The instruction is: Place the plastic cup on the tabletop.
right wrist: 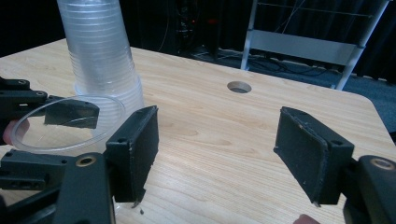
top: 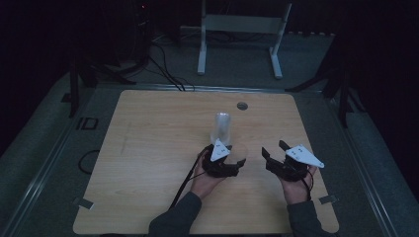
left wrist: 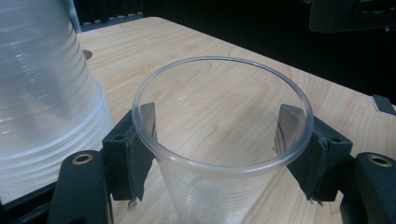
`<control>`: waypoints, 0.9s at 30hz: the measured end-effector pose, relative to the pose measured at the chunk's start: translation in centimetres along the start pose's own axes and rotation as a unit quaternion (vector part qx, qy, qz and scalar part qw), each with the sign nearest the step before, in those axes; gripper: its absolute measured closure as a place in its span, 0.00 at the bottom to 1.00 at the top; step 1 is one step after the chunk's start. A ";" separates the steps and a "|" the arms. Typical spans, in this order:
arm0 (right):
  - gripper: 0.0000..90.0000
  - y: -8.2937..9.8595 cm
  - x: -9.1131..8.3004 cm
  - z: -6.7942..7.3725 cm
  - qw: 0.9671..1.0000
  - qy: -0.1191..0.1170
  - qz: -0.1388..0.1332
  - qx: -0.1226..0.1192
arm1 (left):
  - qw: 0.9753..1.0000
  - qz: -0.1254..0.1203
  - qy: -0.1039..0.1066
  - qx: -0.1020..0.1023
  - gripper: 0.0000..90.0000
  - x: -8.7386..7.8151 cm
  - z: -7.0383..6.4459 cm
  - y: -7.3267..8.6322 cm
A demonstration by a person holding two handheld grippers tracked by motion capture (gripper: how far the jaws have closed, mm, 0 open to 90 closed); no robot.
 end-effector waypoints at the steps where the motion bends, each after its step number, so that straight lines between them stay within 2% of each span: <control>1: 0.33 0.0 0.0 0.0 1.000 0.000 0.000 0.000 | 1.000 0.000 0.000 0.001 0.33 0.0 0.0 0.0; 27: 0.33 0.1 0.0 0.0 1.000 -0.001 0.001 0.000 | 1.000 0.005 -0.001 0.005 0.33 0.1 0.0 1.0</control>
Point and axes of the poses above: each handheld gripper's, and its own axes: x roughly forward along the jaws, y roughly out of its underside, z roughly to its left, the point moved 9 cm from there along x, roughly forward along the jaws, and after that the axes turned 5 degrees about -z, right-handed, at the moved point
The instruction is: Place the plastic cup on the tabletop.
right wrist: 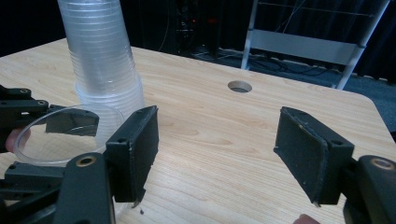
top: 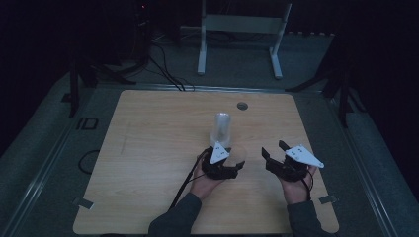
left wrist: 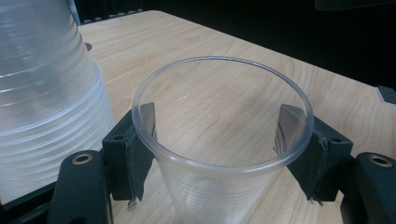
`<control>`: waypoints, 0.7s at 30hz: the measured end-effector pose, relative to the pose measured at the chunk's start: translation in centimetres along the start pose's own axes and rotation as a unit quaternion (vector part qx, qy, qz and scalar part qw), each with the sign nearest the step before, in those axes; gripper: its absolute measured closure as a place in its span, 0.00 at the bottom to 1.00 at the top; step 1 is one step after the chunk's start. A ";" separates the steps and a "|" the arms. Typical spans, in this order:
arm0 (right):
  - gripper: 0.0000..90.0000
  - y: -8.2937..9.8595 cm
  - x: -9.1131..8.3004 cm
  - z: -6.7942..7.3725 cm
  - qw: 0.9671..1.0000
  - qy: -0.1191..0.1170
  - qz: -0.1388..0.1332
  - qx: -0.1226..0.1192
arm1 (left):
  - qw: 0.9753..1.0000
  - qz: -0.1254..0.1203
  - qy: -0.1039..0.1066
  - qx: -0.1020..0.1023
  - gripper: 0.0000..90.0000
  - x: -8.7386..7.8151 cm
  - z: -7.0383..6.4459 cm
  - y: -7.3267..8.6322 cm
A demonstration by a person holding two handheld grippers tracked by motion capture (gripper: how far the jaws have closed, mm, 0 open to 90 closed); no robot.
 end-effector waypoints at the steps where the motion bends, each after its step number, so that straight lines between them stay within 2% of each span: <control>1: 0.33 0.0 0.0 0.0 1.000 0.000 0.000 0.001 | 1.000 0.000 0.000 0.000 0.33 0.0 0.0 0.0; 21: 0.33 -0.1 0.0 -0.1 1.000 0.000 -0.001 0.000 | 1.000 0.005 0.004 0.002 0.32 0.2 -0.1 0.7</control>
Point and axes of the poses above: each handheld gripper's, and its own axes: x roughly forward along the jaws, y roughly out of its underside, z roughly to its left, the point moved 9 cm from there along x, roughly forward along the jaws, and after that the axes turned 5 degrees about -z, right-handed, at the moved point
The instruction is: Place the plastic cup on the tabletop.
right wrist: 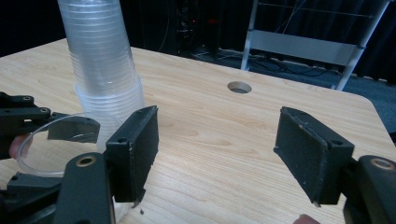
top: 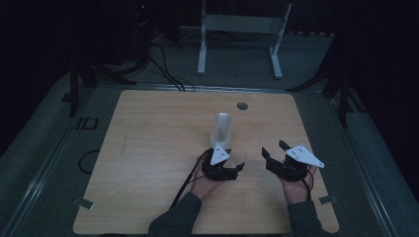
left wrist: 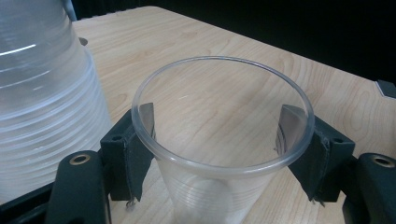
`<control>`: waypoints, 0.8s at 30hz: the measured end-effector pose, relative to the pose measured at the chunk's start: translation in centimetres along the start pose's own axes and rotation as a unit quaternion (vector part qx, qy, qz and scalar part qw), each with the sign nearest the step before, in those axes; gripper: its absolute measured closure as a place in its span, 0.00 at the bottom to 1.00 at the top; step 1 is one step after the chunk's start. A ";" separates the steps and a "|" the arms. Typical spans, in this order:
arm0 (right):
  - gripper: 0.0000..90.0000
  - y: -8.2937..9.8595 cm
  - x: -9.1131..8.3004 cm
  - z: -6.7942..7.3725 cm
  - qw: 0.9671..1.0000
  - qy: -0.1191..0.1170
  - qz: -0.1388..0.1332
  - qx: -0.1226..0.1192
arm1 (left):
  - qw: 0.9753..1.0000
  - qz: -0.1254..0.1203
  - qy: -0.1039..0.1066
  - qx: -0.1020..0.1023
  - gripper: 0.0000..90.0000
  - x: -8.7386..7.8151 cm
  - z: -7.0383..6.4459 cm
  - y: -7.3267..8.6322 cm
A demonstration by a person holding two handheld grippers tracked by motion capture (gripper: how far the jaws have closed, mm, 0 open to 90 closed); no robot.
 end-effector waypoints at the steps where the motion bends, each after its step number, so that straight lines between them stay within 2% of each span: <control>1: 0.33 0.0 0.0 0.0 1.000 0.000 0.000 0.000 | 1.000 0.000 0.000 0.000 0.32 0.0 0.0 0.0; 19: 0.33 0.2 0.1 0.1 1.000 -0.001 0.002 0.001 | 1.000 0.019 -0.003 0.002 0.23 0.0 -0.1 0.8; 24: 0.33 0.2 0.0 0.1 1.000 -0.001 0.001 0.001 | 1.000 0.020 0.001 -0.003 0.21 -0.2 -0.2 0.9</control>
Point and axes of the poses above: each handheld gripper's, and its own axes: x roughly forward along the jaws, y roughly out of its underside, z roughly to its left, the point moved 9 cm from there along x, roughly forward along the jaws, and after that the axes turned 5 degrees about -z, right-handed, at the moved point
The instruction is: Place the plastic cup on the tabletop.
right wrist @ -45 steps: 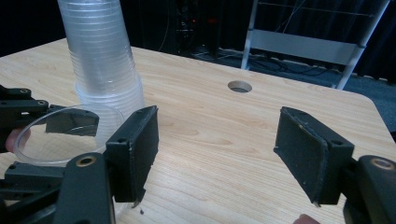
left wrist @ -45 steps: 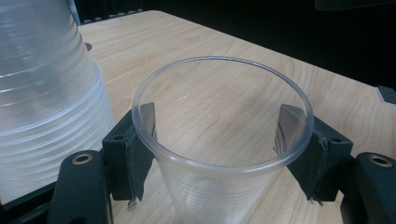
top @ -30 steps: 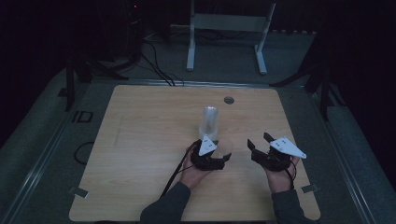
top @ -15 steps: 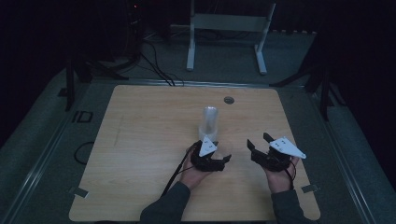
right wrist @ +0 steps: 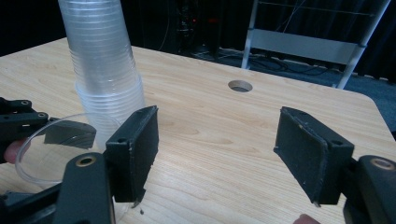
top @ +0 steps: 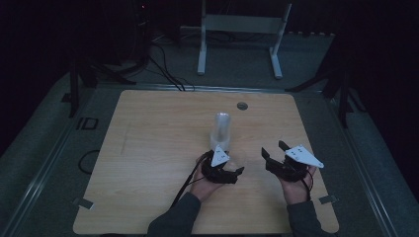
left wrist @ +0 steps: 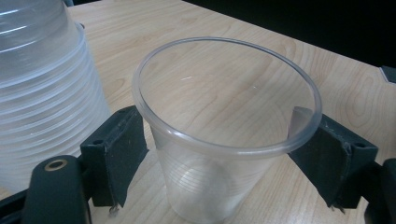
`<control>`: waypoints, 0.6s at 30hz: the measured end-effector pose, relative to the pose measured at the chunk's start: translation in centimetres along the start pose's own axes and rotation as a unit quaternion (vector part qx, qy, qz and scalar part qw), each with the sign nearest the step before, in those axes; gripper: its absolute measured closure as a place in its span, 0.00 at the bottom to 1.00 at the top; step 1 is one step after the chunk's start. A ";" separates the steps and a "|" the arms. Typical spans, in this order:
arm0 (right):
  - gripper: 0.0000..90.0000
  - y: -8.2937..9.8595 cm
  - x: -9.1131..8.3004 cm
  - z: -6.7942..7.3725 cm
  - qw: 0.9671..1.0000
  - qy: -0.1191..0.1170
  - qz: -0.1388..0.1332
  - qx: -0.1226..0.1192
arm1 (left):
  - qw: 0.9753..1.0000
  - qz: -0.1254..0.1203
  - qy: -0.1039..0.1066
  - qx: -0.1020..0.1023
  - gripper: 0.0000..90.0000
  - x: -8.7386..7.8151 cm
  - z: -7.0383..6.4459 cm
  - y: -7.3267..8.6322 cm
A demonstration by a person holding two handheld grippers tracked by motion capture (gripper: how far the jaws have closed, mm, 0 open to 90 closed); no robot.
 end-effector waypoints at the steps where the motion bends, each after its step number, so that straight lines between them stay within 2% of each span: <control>1: 0.33 0.0 0.0 0.0 1.000 0.000 0.000 0.000 | 1.000 0.001 -0.001 -0.001 0.20 0.0 0.0 0.0; 18: 0.33 0.0 0.0 -0.1 1.000 0.000 -0.001 0.000 | 1.000 0.001 0.002 -0.008 0.18 -0.5 0.1 0.4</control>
Point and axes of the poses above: each handheld gripper's, and its own axes: x roughly forward along the jaws, y roughly out of its underside, z roughly to its left, the point moved 9 cm from there along x, roughly forward along the jaws, and after that the axes turned 5 degrees about -z, right-handed, at the moved point
